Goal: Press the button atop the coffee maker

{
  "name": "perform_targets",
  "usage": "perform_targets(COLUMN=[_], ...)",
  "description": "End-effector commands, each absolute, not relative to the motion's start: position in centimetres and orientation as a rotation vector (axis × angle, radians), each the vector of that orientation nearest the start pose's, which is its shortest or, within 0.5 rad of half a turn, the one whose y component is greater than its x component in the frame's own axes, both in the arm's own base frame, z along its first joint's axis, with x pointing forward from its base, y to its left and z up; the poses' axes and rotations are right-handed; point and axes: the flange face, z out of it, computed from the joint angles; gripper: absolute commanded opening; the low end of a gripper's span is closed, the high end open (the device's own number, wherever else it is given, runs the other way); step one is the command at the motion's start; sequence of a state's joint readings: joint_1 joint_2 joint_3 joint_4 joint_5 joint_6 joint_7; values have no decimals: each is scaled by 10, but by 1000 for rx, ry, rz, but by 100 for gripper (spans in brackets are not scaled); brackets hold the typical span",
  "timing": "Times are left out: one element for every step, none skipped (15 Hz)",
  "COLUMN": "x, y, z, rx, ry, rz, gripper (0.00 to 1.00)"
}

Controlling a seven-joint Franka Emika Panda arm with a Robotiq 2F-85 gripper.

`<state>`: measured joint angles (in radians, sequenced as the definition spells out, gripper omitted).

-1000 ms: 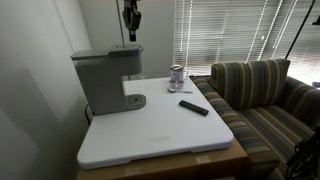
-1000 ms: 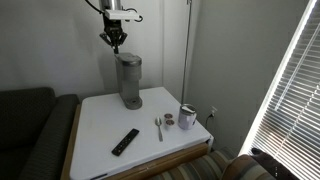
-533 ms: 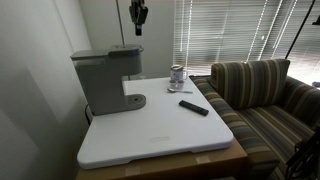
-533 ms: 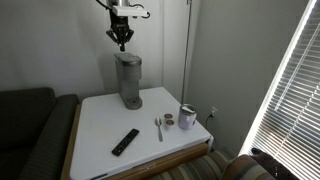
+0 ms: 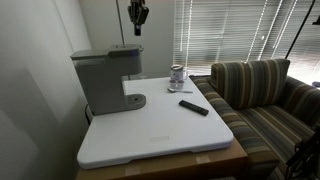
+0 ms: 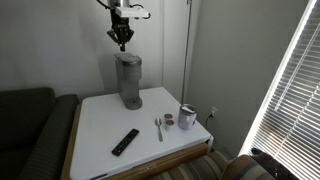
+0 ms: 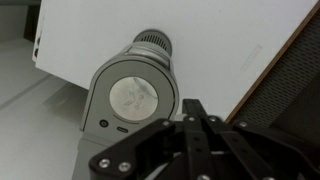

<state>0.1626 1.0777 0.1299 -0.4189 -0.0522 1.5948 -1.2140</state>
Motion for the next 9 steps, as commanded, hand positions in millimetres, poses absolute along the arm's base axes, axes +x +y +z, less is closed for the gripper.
perform_targets(x=[776,776,777,777,775,773,774,775,776], y=[168,169,169,168,168,172,171,171,171], z=[417,415,414,413,413,414,414,414,414], rx=[-2310,-2313,-2311,-2307,-2321,-2333,-2336,-2339,-2340], ry=[-2112,-2116,-2116,-2120,-2105,-2082,-2081,-2079,-2079], rz=[-182,-183,-183,-179,-174,-168,-170,-174,-178], gripper=[0,0,0,0,0,1,1,1,1])
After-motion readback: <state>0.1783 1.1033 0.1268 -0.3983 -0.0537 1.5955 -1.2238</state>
